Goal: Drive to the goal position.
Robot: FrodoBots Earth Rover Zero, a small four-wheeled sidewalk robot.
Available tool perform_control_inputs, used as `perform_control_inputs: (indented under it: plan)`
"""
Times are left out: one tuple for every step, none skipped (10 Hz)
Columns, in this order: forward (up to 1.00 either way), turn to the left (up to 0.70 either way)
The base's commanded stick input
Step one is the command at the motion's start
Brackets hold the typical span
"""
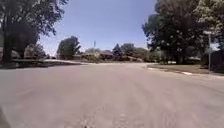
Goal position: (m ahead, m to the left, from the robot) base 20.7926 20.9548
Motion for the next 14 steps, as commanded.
perform_control_inputs:
  plan:
    - [0.70, 0.00]
    - [0.70, 0.00]
    - [0.70, 0.00]
    - [0.70, 0.00]
    - [0.70, 0.00]
    - [0.70, 0.00]
    - [0.70, 0.00]
    - [0.70, 0.00]
    - [0.70, 0.00]
    - [0.70, 0.00]
    - [0.70, 0.00]
    - [0.70, 0.00]
    - [0.70, 0.00]
    - [0.70, 0.00]
